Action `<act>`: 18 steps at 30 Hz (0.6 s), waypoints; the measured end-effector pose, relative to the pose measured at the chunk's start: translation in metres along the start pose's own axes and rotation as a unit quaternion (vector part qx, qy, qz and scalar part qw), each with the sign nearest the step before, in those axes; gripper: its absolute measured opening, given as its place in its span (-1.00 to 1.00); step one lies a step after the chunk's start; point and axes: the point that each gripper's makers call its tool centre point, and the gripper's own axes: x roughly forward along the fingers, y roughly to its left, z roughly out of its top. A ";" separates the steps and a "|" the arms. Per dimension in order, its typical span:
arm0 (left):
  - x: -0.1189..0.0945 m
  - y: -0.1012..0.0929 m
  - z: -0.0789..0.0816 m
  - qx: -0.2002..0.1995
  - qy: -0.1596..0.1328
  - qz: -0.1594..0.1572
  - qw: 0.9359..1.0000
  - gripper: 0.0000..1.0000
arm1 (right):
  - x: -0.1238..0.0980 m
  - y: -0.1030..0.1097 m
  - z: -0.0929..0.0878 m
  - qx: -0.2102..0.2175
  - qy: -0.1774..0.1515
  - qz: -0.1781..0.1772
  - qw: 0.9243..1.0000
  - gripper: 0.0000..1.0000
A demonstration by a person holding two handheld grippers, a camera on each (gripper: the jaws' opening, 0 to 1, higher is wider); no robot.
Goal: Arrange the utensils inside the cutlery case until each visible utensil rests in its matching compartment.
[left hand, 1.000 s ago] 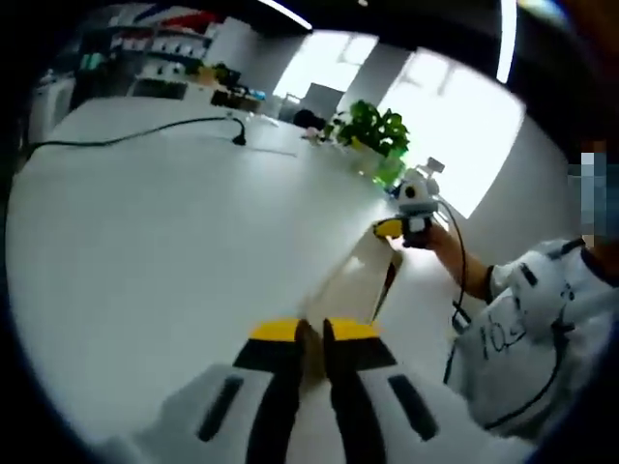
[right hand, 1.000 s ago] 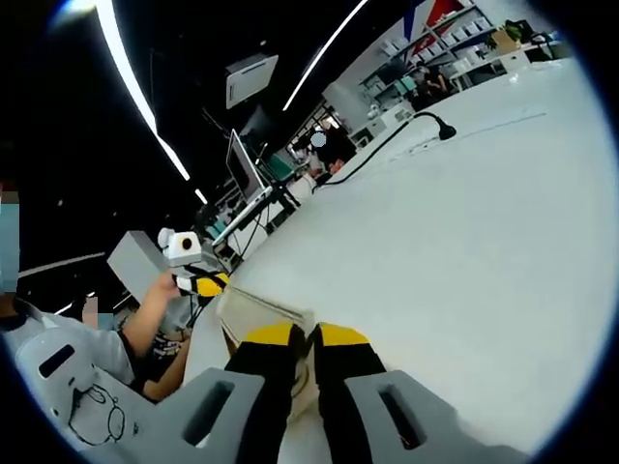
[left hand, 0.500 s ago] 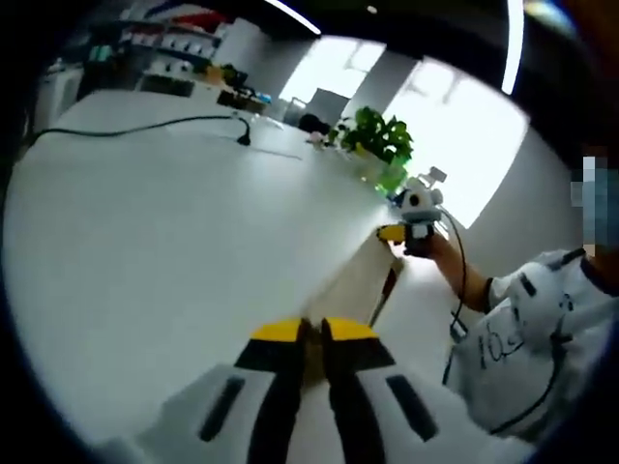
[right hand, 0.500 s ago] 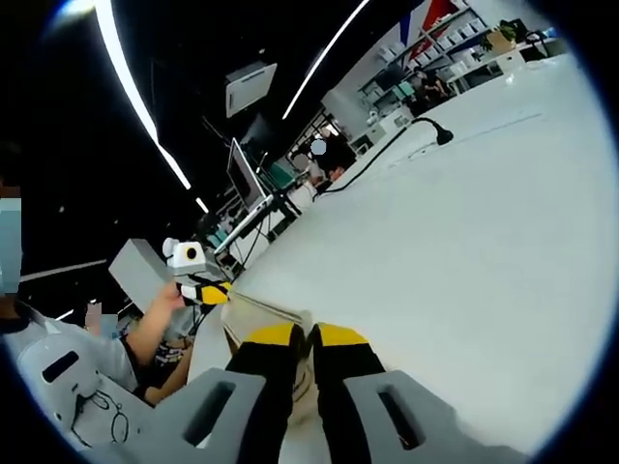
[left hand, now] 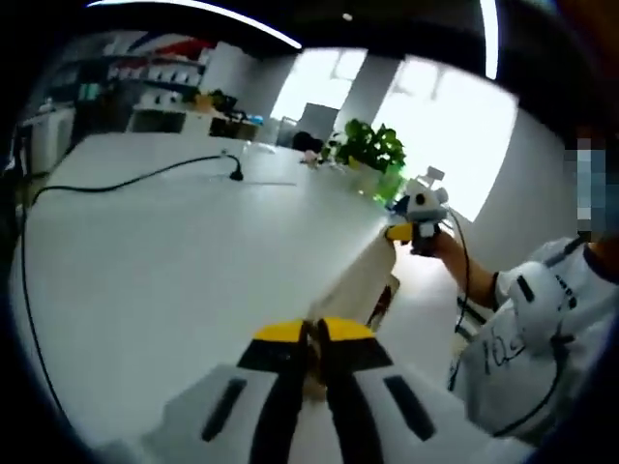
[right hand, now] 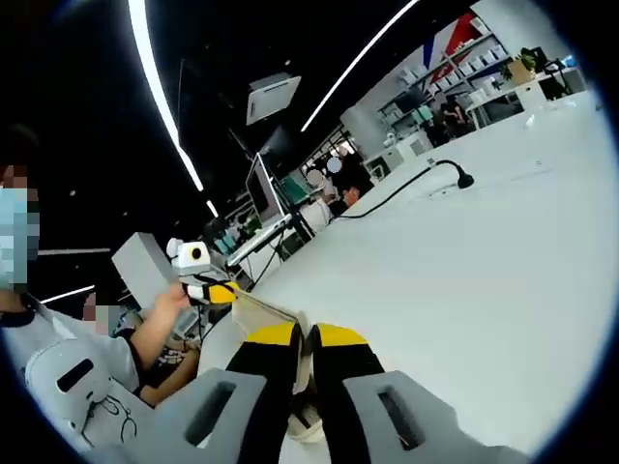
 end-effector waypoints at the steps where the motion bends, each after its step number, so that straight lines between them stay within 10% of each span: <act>1: 0.001 0.000 0.001 0.006 0.003 0.002 1.000 -0.89 | 0.000 0.000 0.001 -0.005 -0.002 -0.002 1.000 -0.92; 18: 0.017 0.022 0.003 0.096 0.018 0.034 0.995 -0.89 | -0.001 -0.007 0.005 -0.116 -0.007 -0.042 0.992 -0.91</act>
